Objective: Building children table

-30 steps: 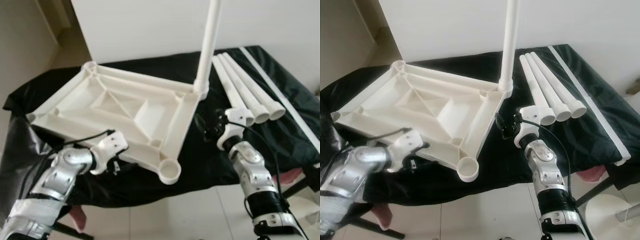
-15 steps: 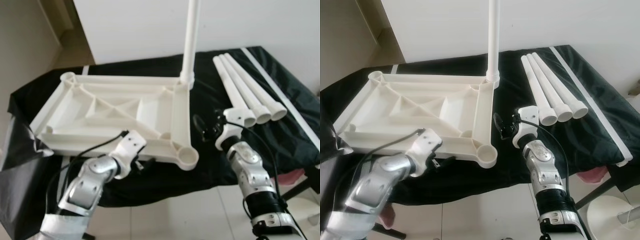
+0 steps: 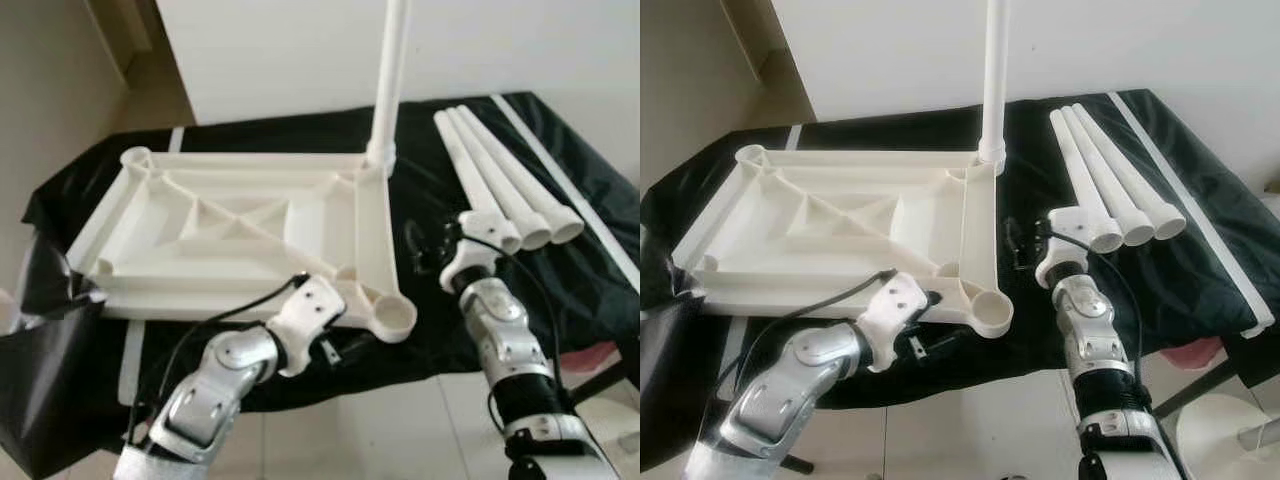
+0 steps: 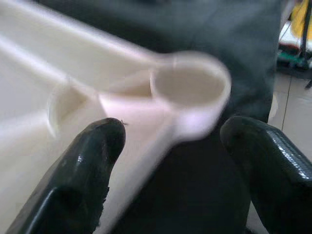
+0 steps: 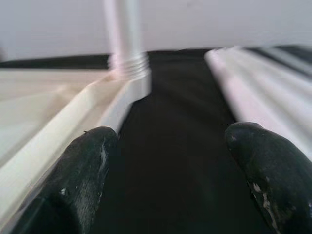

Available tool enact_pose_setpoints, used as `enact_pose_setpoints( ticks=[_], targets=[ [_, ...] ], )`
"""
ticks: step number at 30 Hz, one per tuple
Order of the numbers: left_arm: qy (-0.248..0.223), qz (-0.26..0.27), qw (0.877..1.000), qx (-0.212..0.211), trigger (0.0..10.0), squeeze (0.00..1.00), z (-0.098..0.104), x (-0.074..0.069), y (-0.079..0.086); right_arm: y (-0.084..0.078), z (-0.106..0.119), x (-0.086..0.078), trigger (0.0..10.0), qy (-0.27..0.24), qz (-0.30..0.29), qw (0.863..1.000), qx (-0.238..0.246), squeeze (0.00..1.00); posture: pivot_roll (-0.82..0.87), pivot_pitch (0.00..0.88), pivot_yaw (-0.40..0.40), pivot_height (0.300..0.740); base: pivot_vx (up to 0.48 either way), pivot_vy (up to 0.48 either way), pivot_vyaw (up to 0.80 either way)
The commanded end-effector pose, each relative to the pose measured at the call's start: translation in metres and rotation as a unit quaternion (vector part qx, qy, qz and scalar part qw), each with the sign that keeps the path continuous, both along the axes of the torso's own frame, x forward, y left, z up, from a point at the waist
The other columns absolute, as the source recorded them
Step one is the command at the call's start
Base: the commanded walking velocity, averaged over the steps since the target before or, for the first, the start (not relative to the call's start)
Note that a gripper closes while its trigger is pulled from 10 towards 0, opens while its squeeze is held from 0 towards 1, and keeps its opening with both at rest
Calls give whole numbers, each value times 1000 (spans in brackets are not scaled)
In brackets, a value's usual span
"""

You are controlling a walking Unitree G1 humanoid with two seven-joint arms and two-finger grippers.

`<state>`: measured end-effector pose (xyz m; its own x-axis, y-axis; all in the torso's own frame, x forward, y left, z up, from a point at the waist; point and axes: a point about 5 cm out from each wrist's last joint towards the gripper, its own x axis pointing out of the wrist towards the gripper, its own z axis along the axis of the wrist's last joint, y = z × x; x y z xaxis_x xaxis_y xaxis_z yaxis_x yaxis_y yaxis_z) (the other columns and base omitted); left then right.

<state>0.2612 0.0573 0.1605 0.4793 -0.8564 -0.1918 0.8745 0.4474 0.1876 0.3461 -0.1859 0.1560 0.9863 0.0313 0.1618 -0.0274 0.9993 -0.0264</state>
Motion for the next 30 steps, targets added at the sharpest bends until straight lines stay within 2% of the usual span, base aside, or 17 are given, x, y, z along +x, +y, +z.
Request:
enact_pose_setpoints(
  ticks=[1, 5, 9, 10, 11, 15, 20, 30],
  targets=[
    [-19, 22, 999, -36, 10000, 0, 11, 11, 1, -9, -1, 2, 10000, 7, -31, 999, 8, 0, -41, 36, 45, 740, 0, 0, 0],
    [-6, 76, 993, -90, 10000, 0, 24, 29, 0, -24, -2, 4, 10000, 20, -83, 996, 9, 0, -51, 35, 51, 740, 0, 0, 0],
    [-15, 81, 992, -93, 10000, 0, 28, 33, -3, -35, -6, 4, 10000, 32, -121, 992, 11, 0, -58, 32, 55, 740, 0, 0, 0],
    [-15, 71, 992, -101, 10000, 0, 31, 32, -9, -45, -8, 2, 10000, 39, -148, 988, 7, 0, -64, 29, 59, 740, 0, 0, 0],
    [-9, 68, 992, -108, 10000, 0, 31, 32, -11, -48, -9, 2, 10000, 42, -155, 987, 4, 0, -71, 28, 64, 740, 0, 0, 0],
    [13, 59, 990, -128, 10000, 0, 33, 31, -16, -53, -9, 3, 10000, 47, -163, 986, 2, 0, -74, 29, 67, 740, 0, 0, 0],
    [20, 37, 987, -154, 10000, 0, 42, 30, -24, -56, -3, 8, 10000, 47, -147, 988, -9, 0, -75, 41, 79, 740, 0, 0, 0],
    [12, 17, 990, -141, 10000, 0, 46, 29, -32, -58, -5, 17, 10000, 78, -119, 989, -24, 0, -70, 86, 81, 740, 0, 0, 0]
  ],
)
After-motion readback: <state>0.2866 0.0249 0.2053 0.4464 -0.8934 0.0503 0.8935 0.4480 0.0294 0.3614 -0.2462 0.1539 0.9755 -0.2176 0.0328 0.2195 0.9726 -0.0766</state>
